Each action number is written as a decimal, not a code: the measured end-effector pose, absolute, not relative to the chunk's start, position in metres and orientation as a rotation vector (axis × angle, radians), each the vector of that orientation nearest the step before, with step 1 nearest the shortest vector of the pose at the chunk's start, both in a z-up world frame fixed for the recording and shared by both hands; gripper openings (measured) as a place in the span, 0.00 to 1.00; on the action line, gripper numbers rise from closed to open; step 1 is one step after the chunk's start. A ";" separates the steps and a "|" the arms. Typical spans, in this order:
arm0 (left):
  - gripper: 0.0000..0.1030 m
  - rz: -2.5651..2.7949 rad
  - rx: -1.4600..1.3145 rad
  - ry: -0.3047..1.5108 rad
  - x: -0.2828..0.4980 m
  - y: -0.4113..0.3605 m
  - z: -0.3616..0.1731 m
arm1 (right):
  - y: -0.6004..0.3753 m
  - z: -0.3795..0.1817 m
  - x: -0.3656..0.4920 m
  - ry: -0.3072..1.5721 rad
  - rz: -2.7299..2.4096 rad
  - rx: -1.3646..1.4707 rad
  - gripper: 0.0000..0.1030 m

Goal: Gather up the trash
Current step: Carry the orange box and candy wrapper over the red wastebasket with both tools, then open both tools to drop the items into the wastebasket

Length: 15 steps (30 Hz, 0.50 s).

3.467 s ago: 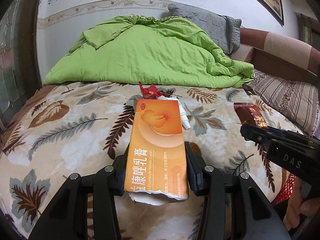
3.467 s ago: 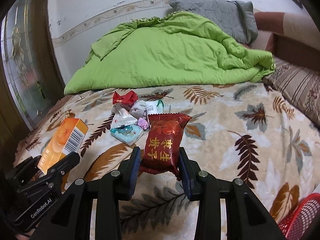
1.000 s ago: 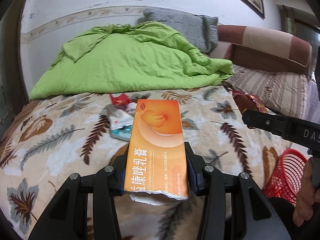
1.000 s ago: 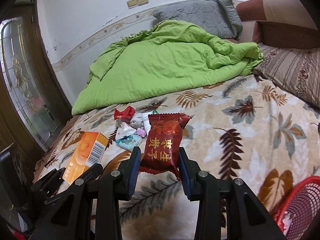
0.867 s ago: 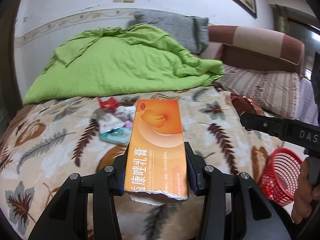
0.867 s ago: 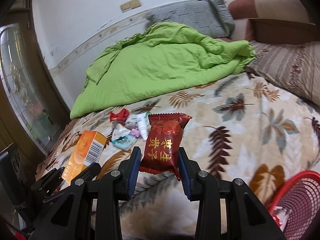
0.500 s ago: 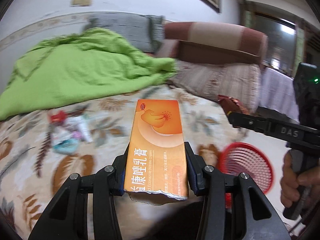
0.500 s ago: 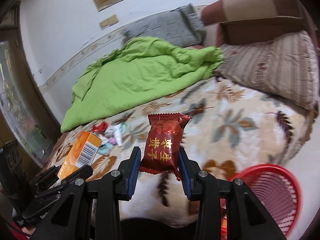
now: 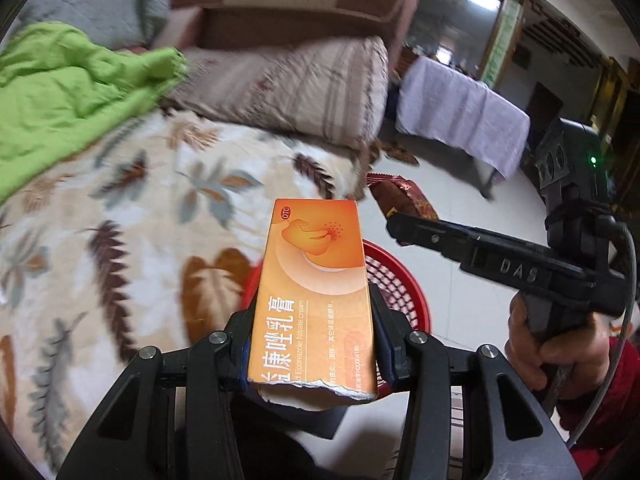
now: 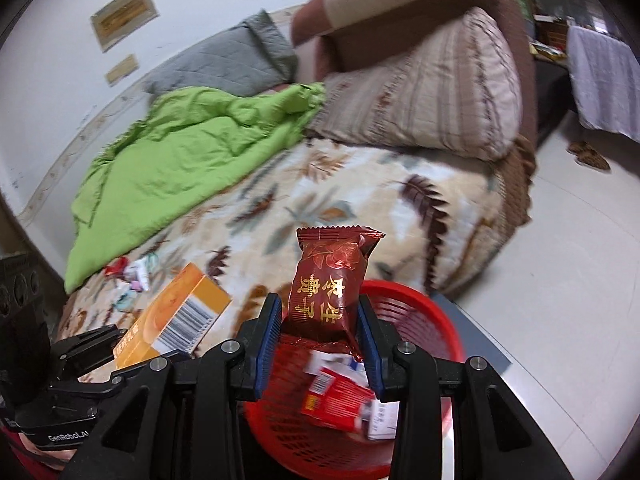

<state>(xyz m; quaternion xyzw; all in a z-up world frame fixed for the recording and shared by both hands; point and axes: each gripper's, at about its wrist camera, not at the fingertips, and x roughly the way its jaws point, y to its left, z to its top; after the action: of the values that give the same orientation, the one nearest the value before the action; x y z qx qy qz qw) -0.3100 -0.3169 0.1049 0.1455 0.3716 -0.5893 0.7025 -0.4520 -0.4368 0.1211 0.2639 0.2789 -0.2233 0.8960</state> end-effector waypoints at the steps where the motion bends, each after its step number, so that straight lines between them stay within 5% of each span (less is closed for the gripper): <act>1: 0.44 -1.319 0.329 0.842 -0.311 -0.322 0.102 | -0.441 0.117 -0.454 0.592 -0.481 0.549 0.41; 15: 0.68 -1.201 0.255 0.800 -0.283 -0.293 0.116 | -0.439 0.117 -0.438 0.613 -0.450 0.559 0.50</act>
<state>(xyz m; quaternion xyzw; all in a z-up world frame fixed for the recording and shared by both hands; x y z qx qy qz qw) -0.2827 -0.2930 0.1156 0.1162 0.3651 -0.5481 0.7435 -0.4383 -0.4389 0.1165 0.2693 0.2952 -0.2169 0.8907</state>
